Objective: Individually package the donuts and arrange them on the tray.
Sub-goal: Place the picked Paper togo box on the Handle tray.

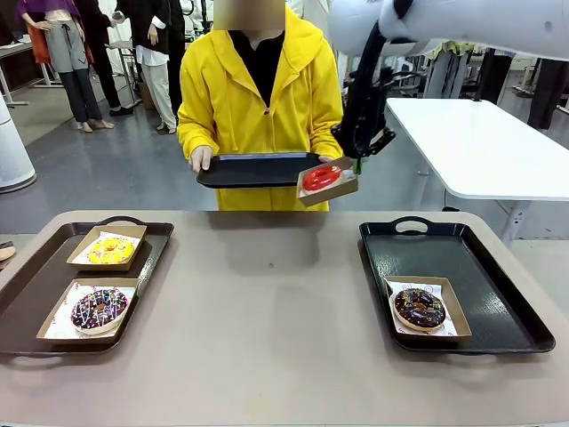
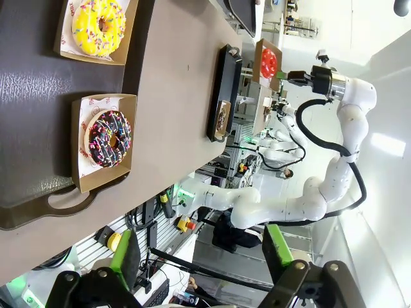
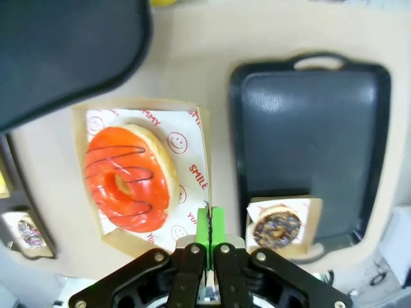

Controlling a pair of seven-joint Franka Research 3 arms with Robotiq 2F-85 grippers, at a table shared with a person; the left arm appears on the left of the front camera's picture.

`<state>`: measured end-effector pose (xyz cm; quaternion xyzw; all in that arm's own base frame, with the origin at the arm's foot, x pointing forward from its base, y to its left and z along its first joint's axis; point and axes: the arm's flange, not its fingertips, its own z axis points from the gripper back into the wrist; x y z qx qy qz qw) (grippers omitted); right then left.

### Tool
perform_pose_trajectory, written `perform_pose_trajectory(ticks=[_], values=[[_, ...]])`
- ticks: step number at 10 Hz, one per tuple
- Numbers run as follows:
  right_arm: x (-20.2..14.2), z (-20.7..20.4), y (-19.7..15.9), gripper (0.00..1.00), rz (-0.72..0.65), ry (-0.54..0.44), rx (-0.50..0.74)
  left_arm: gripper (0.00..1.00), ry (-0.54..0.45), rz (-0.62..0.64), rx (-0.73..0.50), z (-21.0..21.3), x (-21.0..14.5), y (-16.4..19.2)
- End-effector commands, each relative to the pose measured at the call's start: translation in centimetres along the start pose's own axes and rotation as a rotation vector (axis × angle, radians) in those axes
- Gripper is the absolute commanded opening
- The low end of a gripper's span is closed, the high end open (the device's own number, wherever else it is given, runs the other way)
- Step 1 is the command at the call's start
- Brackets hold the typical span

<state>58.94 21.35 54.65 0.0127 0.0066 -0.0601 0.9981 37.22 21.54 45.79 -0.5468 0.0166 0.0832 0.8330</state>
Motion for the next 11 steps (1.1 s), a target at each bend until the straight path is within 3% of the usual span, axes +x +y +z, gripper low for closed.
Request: perform_pose_trajectory(ticks=[1,4,6,8,11], values=[[-1.0,1.4,-6.6,0.01,-0.031,-0.002,0.066,1.0,0.006,-0.015,0.012,0.0,-0.6,0.2],[-1.0,0.4,-15.2,0.01,0.048,0.003,0.104,1.0,0.006,-0.015,0.012,0.0,-0.6,0.2],[-1.2,-2.5,-18.7,0.01,0.127,-0.029,0.091,1.0,0.006,-0.015,0.012,0.0,-0.6,0.2],[-1.1,-5.2,-20.3,0.01,0.129,-0.067,0.139,1.0,0.006,-0.015,0.012,0.0,-0.6,0.2],[-1.4,-7.5,-19.7,0.01,0.073,-0.099,0.162,1.0,0.006,-0.015,0.012,0.0,-0.6,0.2]])
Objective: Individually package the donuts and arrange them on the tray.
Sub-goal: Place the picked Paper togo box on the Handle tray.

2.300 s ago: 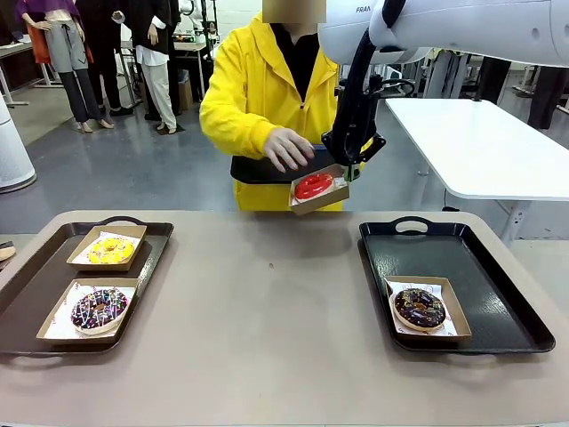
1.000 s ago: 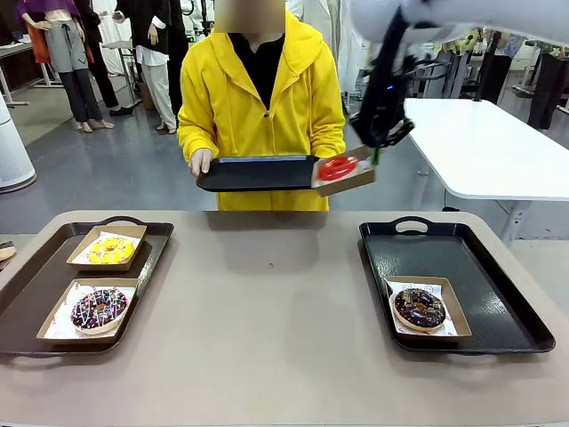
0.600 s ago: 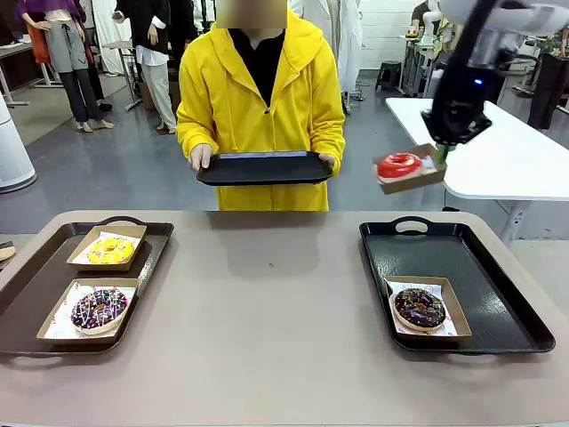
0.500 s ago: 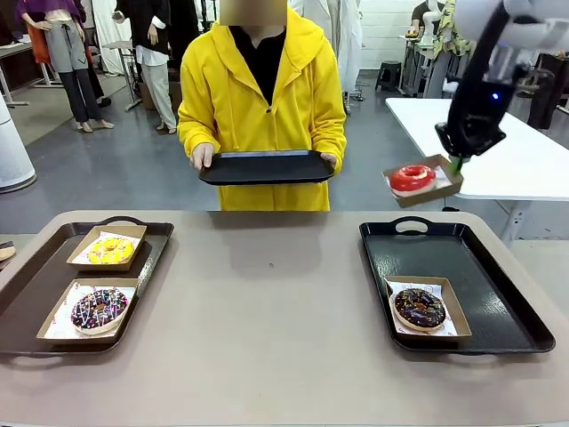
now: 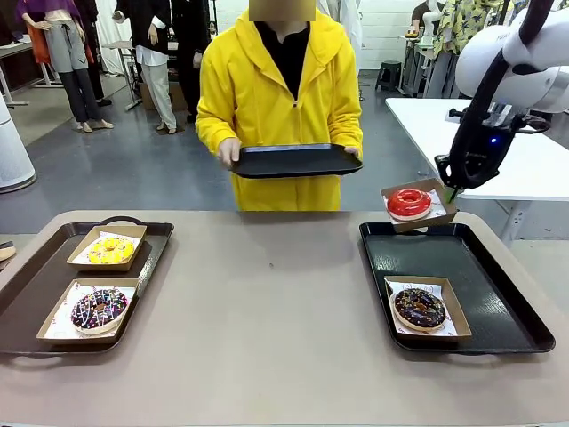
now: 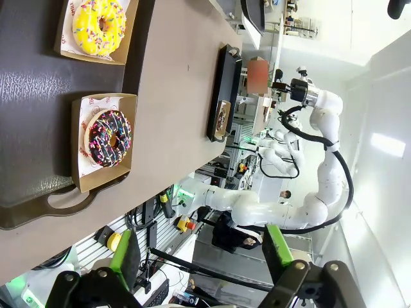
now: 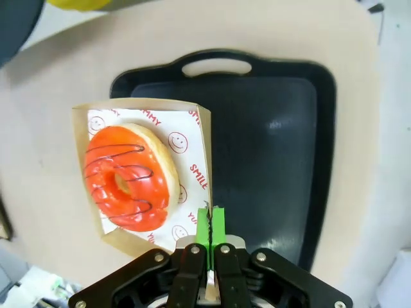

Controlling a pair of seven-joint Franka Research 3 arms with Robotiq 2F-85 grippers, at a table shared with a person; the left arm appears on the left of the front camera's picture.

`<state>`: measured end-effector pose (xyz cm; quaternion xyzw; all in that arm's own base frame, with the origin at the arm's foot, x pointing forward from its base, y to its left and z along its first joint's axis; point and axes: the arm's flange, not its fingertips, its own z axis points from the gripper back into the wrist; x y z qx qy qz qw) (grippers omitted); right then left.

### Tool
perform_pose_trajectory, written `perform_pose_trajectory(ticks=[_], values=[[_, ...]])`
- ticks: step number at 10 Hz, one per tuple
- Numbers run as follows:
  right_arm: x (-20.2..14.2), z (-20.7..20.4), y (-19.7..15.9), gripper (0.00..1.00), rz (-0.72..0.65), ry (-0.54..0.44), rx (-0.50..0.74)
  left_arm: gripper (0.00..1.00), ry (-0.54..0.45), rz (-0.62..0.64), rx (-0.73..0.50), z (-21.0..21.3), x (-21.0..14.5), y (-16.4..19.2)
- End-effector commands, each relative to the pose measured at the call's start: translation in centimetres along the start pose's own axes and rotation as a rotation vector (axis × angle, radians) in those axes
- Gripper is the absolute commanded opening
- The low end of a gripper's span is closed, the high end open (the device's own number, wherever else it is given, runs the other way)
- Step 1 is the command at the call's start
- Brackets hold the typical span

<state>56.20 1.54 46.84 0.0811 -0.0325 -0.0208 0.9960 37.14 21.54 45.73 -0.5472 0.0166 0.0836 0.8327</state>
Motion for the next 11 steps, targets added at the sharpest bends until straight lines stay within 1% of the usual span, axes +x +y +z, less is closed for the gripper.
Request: perform_pose_trajectory(ticks=[1,2,7,8,9,10,11], values=[[-1.0,-0.2,1.3,0.01,-0.085,-0.051,-0.037,1.0,0.007,-0.016,0.013,0.0,-0.6,0.1],[0.0,0.0,0.0,0.01,0.0,0.0,0.0,1.0,0.007,-0.016,0.013,0.0,-0.6,0.1],[0.0,0.0,0.0,0.01,0.0,0.0,0.0,1.0,0.007,-0.016,0.013,0.0,-0.6,0.1],[-0.2,-0.3,0.3,0.01,-0.019,-0.009,-0.003,1.0,0.007,-0.016,0.013,0.0,-0.6,0.1],[0.2,-1.1,0.5,0.01,0.009,-0.014,-0.034,1.0,0.007,-0.016,0.013,0.0,-0.6,0.1],[0.4,-1.8,0.5,0.01,0.012,-0.007,-0.035,1.0,0.007,-0.016,0.013,0.0,-0.6,0.1],[0.3,-2.4,0.6,0.01,0.028,0.005,-0.009,1.0,0.007,-0.016,0.013,0.0,-0.6,0.1]])
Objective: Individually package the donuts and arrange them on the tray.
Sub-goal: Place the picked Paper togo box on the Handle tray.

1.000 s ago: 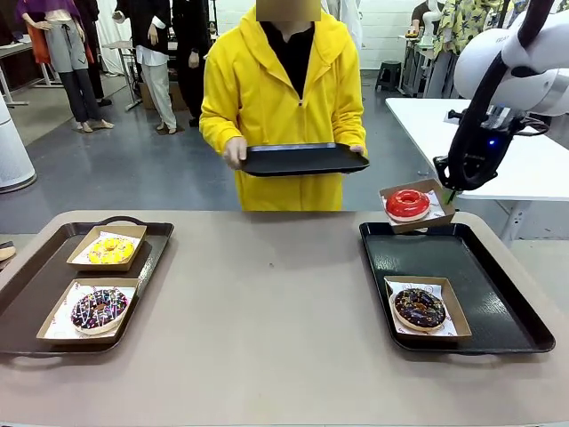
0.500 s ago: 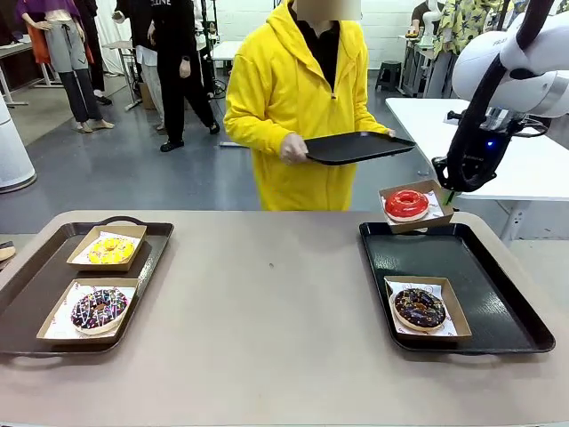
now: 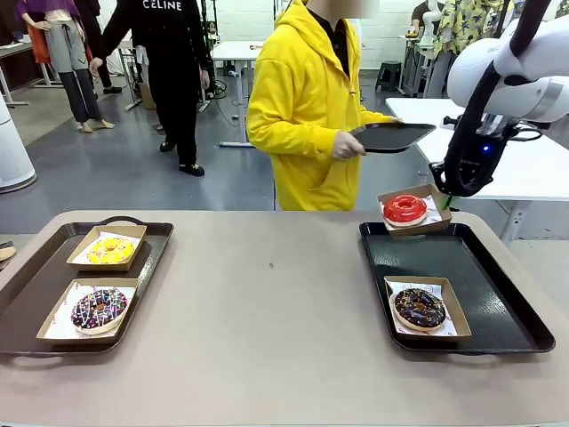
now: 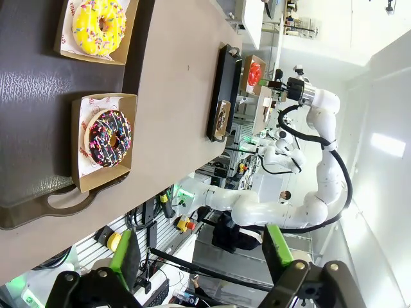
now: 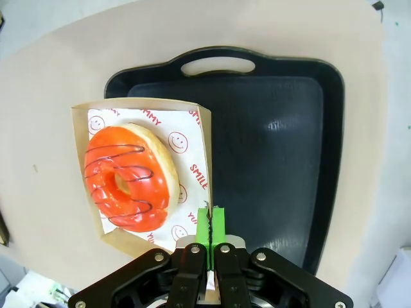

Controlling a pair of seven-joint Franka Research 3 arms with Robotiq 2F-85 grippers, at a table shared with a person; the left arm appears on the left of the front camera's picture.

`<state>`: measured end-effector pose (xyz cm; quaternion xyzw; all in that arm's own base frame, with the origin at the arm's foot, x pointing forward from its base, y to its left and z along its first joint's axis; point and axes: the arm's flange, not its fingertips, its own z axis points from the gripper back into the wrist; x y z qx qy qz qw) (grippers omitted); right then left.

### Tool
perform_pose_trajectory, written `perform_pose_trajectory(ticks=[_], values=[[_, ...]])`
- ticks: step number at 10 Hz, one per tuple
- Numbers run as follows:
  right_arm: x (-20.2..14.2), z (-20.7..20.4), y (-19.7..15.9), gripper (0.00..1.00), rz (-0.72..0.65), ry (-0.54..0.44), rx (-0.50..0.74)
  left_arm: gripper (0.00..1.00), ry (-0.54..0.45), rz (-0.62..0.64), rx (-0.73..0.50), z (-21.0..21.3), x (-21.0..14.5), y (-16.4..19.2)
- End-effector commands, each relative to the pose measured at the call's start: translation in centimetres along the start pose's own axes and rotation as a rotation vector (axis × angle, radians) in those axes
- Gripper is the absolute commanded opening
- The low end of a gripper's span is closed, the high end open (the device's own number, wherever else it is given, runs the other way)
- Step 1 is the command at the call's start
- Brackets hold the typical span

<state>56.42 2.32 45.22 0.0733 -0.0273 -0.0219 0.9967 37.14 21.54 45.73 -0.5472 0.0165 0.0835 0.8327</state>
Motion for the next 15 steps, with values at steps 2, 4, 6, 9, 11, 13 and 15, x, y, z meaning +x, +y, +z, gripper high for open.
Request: perform_pose_trajectory(ticks=[2,4,6,9,11,13,15], values=[[-0.4,-2.1,0.6,0.01,0.075,0.017,0.01,1.0,0.007,-0.016,0.013,0.0,-0.6,0.1],[-1.0,-3.6,0.7,0.01,0.08,0.026,-0.007,1.0,0.007,-0.016,0.013,0.0,-0.6,0.1],[-1.4,-5.0,0.5,0.01,0.083,0.042,-0.013,1.0,0.007,-0.016,0.013,0.0,-0.6,0.1],[-1.4,-6.4,-0.3,0.01,0.059,0.058,-0.036,1.0,0.007,-0.016,0.013,0.0,-0.6,0.1],[-1.0,-7.4,-0.8,0.01,0.037,0.066,-0.042,1.0,0.007,-0.016,0.013,0.0,-0.6,0.1],[-0.6,-8.3,-1.2,0.01,0.022,0.076,-0.05,1.0,0.007,-0.016,0.013,0.0,-0.6,0.1],[-0.1,-8.7,-1.5,0.01,0.003,0.076,-0.046,1.0,0.007,-0.016,0.013,0.0,-0.6,0.1]])
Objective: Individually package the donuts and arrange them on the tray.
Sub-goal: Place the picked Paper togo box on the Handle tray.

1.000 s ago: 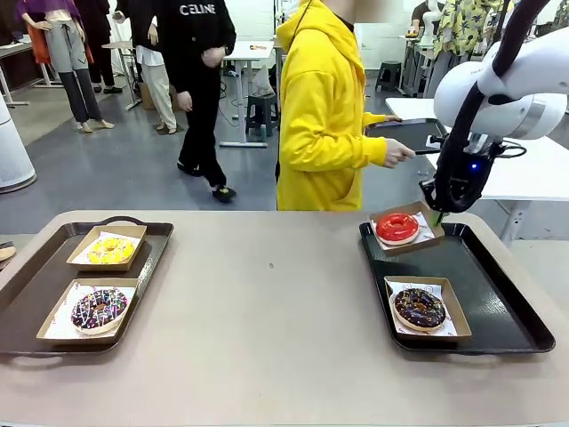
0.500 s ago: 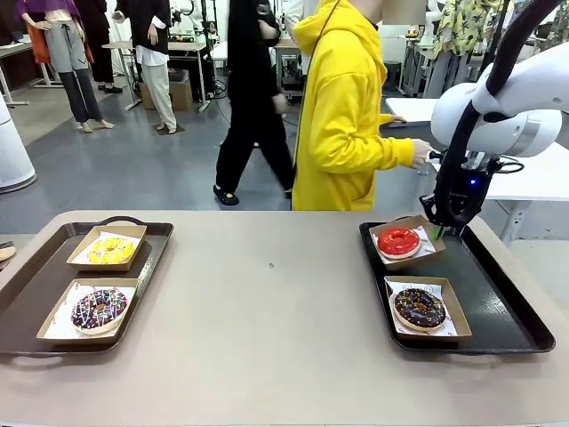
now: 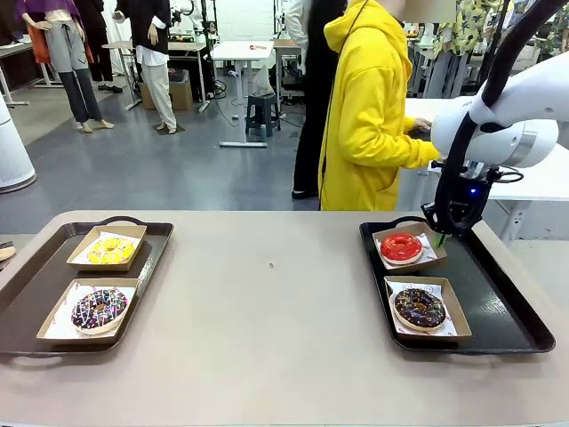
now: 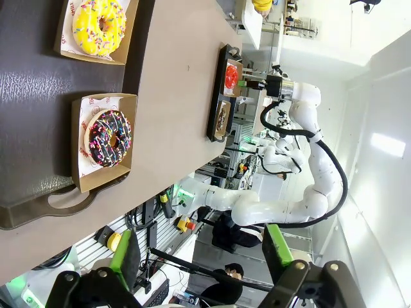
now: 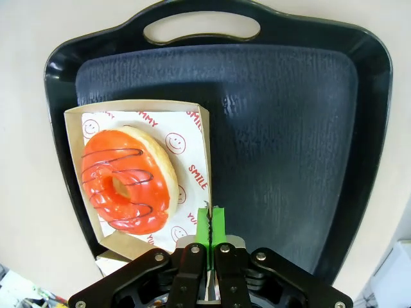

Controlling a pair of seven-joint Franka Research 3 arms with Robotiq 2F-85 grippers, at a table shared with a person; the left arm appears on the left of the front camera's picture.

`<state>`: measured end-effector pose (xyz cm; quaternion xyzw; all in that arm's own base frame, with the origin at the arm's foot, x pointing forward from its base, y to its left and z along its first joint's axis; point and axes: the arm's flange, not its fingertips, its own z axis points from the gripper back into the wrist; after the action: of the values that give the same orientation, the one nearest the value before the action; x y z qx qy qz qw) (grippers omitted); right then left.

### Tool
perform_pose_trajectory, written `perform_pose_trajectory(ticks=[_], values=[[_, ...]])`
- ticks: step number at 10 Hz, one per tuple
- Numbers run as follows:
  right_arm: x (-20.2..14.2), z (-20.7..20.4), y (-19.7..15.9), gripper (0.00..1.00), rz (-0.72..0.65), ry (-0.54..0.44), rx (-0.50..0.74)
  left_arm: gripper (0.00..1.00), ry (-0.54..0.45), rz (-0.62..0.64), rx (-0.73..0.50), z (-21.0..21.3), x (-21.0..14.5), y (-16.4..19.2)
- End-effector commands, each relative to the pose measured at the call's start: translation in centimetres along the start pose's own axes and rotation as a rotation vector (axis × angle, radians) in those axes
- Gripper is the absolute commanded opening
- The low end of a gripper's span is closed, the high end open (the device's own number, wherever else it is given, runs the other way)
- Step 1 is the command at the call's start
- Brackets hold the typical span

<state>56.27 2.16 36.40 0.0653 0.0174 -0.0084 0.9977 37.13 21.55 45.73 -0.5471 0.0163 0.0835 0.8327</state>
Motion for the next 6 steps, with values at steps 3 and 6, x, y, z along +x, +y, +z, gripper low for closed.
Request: perform_pose_trajectory(ticks=[3,6], values=[[0.87,-0.02,-0.35,0.01,-0.044,-0.023,-0.016,1.0,0.007,-0.016,0.013,0.01,-0.56,0.14],[0.54,0.72,-0.29,1.0,-0.048,-0.037,-0.005,1.0,0.007,-0.016,0.013,0.01,-0.56,0.14]])
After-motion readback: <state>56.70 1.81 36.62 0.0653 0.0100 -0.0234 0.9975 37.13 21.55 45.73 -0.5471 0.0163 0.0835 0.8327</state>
